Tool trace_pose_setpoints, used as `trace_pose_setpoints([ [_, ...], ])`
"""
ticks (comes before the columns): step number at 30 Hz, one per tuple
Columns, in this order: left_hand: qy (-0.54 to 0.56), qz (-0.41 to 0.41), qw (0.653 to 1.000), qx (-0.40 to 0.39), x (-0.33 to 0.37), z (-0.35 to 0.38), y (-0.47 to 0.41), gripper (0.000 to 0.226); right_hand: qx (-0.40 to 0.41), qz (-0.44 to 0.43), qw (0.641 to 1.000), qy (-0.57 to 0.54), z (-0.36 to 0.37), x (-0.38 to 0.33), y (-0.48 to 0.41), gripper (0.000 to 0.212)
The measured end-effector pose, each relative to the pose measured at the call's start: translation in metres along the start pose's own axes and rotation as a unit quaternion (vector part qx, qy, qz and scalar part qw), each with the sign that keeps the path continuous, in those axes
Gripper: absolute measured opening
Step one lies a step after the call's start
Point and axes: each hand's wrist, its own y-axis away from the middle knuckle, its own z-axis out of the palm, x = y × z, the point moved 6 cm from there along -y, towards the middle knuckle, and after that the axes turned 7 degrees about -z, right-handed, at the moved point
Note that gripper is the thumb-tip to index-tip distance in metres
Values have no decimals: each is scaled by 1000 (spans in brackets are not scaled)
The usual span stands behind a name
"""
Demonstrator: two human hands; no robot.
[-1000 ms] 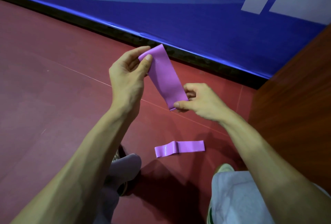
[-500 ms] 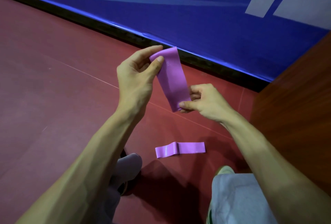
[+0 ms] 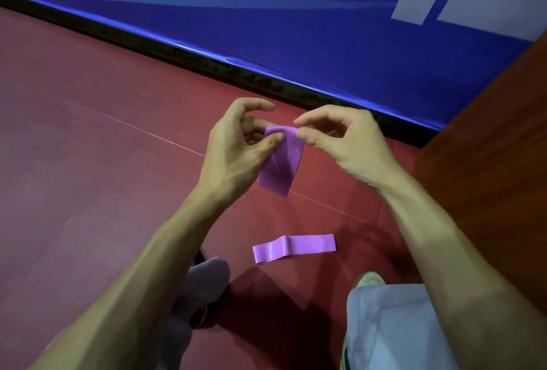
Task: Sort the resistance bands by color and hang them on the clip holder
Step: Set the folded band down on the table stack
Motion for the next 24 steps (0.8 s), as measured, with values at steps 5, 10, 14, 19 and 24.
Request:
trace_pose_setpoints([
  [5, 10, -6, 1000, -10, -2, 11, -2, 41, -1, -7, 999, 49, -7, 4, 1, 7],
  [10, 28, -31, 998, -49, -7, 24, -4, 38, 46, -34, 992, 112, -16, -2, 2, 10],
  [14, -13, -31, 996, -83, -8, 31, -3, 27, 73, -50, 990, 107, -19, -9, 2, 16],
  [19, -73, -7, 989, -129, -9, 40, 16, 42, 83, -57, 990, 98, -23, -25, 16, 15],
  [24, -60, 22, 985, -162, 10, 44, 41, 25, 117, -49, 989, 80, -39, -60, 31, 12],
])
